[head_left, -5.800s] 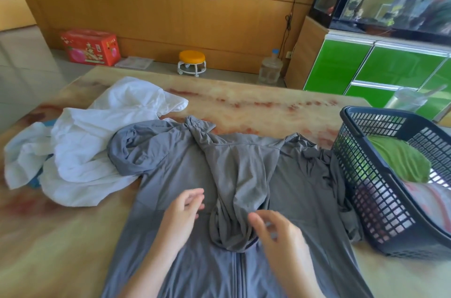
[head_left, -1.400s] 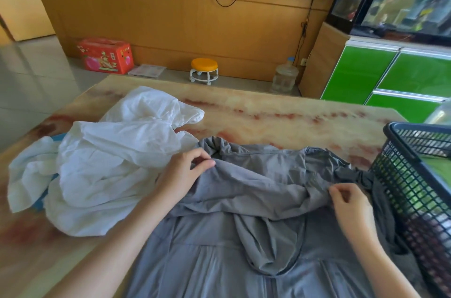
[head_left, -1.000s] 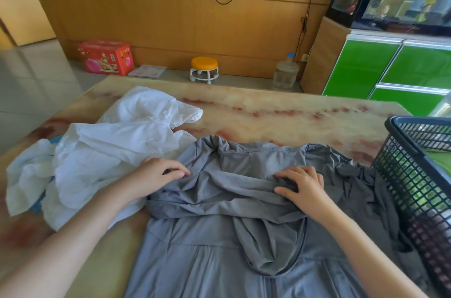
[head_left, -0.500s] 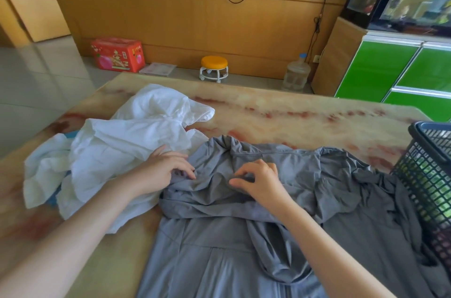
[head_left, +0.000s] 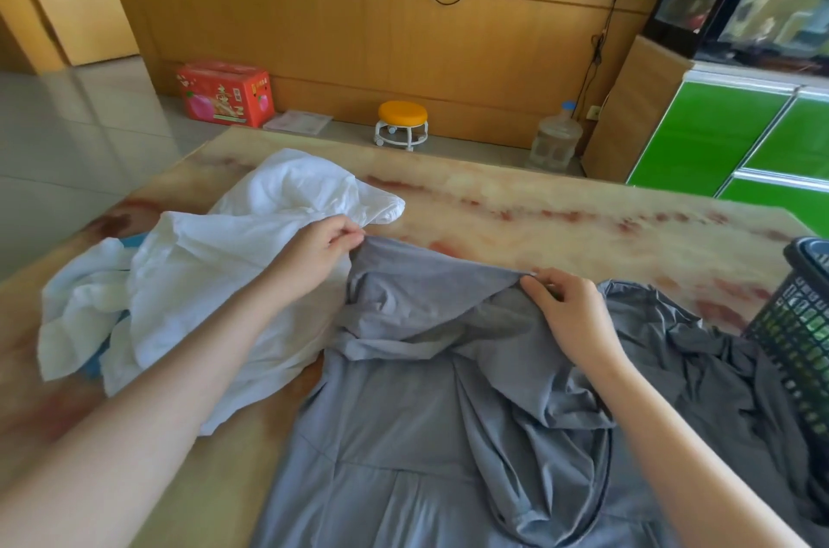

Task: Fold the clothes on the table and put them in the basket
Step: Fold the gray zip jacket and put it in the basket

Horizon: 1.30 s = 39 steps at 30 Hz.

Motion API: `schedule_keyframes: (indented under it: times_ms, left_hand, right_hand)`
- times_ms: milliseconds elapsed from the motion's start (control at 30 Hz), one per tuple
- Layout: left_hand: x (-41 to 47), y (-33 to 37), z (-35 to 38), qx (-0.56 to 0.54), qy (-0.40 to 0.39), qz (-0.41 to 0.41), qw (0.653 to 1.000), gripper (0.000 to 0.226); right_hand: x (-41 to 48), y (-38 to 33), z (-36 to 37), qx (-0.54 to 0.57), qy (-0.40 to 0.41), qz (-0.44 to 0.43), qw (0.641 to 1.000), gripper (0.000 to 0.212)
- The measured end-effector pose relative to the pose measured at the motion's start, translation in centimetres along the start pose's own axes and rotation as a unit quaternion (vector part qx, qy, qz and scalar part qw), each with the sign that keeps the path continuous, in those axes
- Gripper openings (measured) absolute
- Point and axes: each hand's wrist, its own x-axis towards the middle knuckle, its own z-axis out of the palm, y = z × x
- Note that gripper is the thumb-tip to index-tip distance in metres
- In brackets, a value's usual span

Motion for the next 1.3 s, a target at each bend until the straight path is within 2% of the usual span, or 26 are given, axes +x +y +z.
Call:
schedule_keyframes:
  times_ms: [100,167,233,300,367,433,500,533,667,733,833,933,1033,1133,1200,1300]
  left_hand:
    - [1.2,0.6,1.1,0.052,0.0,0.019,0.998,0.02]
    - [1.8,0.3,1.6,0.074,-0.024,0.008,0.997,0.025]
    - [2.0,-0.1,1.7,0.096,-0.076,0.003,0.992,0.022]
    - [1.4,-0.1,1.4,0.151,-0.145,0.004,0.978,0.028]
    - [0.7,-0.8,0.9,0.198,-0.172,0.0,0.965,0.034]
    - [0.4,-1.9,0.4,0.146,-0.131,0.0,0.981,0.022]
    - [0.9,-2.3,-0.1,0.029,-0.067,-0.009,0.997,0.004]
    - [1.4,-2.3,-0.1,-0.002,-0.04,-0.015,0.999,0.013]
    - [3.3,-1.5,0.2,0.037,-0.007,-0.01,0.999,0.041]
    - [4.7,-1.5,0.6,0.064,0.016,-0.007,0.998,0.041]
    - [6.4,-1.5,1.1,0.17,0.023,0.008,0.985,0.038]
    - [6.9,-1.9,1.5,0.228,0.019,-0.014,0.973,0.03]
    - [6.6,-3.0,1.7,0.211,0.046,-0.021,0.976,0.021]
    - [5.1,-2.4,1.9,0.13,0.066,-0.005,0.989,0.014]
    - [2.6,-0.7,2.4,0.141,0.075,0.05,0.986,0.009]
    - [-3.5,2.1,3.5,0.138,0.044,0.127,0.981,0.008]
  right_hand:
    - [0.2,1.3,-0.3,-0.06,0.003,0.008,0.998,0.021]
    - [0.3,1.7,-0.1,-0.098,-0.001,0.004,0.995,0.015]
    - [0.5,1.8,0.2,-0.111,-0.012,-0.001,0.994,0.009]
    - [0.7,1.7,0.5,-0.097,-0.023,0.008,0.995,0.011]
    - [0.9,1.6,0.5,-0.077,-0.029,0.016,0.997,0.013]
    - [0.9,1.6,0.5,-0.061,-0.025,0.011,0.998,0.016]
    - [1.0,1.6,0.4,-0.045,-0.012,0.009,0.999,0.017]
    - [1.1,1.7,0.3,-0.041,-0.004,0.011,0.999,0.019]
    - [1.6,2.0,-0.1,-0.037,0.007,0.016,0.999,0.031]
    - [1.7,2.1,-0.2,-0.049,0.001,0.012,0.999,0.037]
    - [1.7,2.5,0.0,-0.077,0.009,0.017,0.997,0.045]
    - [1.8,3.0,0.3,-0.104,0.016,0.006,0.994,0.033]
    - [1.8,3.1,0.6,-0.115,0.012,0.004,0.993,0.013]
    - [1.6,3.1,0.7,-0.074,0.032,0.002,0.997,0.024]
    - [1.2,2.8,-0.1,-0.026,0.043,0.018,0.999,0.029]
    - [-0.4,2.9,-2.1,0.026,0.058,0.031,0.997,0.021]
